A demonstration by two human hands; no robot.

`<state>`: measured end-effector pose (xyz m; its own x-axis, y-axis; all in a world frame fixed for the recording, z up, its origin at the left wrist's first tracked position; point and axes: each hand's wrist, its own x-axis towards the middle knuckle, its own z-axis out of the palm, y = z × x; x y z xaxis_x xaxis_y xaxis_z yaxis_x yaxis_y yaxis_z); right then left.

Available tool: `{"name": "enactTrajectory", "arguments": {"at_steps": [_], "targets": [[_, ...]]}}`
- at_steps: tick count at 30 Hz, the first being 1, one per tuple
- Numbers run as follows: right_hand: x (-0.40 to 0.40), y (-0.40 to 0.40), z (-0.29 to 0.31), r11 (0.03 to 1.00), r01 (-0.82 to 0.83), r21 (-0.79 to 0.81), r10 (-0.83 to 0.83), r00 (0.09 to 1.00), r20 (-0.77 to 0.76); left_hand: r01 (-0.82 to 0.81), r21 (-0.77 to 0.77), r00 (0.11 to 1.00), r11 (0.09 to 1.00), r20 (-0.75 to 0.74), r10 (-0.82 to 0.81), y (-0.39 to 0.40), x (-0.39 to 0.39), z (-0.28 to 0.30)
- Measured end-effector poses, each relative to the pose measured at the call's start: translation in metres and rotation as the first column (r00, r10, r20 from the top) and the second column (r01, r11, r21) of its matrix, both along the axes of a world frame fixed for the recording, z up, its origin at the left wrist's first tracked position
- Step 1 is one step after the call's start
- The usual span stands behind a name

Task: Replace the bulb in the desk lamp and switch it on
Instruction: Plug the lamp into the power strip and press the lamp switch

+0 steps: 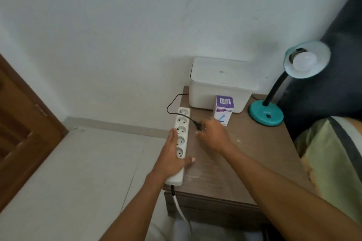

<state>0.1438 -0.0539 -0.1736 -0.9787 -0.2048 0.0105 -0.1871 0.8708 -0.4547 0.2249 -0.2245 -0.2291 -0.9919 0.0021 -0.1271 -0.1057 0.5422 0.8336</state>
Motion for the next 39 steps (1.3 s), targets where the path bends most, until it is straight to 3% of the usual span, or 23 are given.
{"name": "enactTrajectory", "arguments": {"at_steps": [11,14,18,22,39], "targets": [[-0.03,-0.03,-0.022,0.997,0.057,0.045,-0.054,0.996,-0.068,0.003,-0.004,1.0,1.0,-0.024,-0.003,-0.003,-0.003,-0.004],[-0.03,-0.03,-0.016,0.993,0.098,-0.073,-0.104,0.991,-0.08,0.0,-0.003,0.999,1.0,-0.032,0.0,-0.003,-0.003,-0.003],[-0.034,-0.034,0.001,0.925,0.15,-0.35,-0.186,0.98,-0.072,0.002,-0.029,0.999,1.0,-0.033,-0.003,-0.003,-0.003,-0.001],[-0.041,-0.046,0.014,0.863,0.166,-0.478,-0.198,0.98,-0.018,-0.002,-0.04,0.999,0.999,-0.04,0.0,-0.004,-0.004,-0.001],[-0.033,-0.07,-0.008,0.919,0.139,-0.369,-0.165,0.986,-0.039,-0.014,0.02,0.999,1.0,-0.04,0.015,-0.005,-0.007,-0.007]]}}
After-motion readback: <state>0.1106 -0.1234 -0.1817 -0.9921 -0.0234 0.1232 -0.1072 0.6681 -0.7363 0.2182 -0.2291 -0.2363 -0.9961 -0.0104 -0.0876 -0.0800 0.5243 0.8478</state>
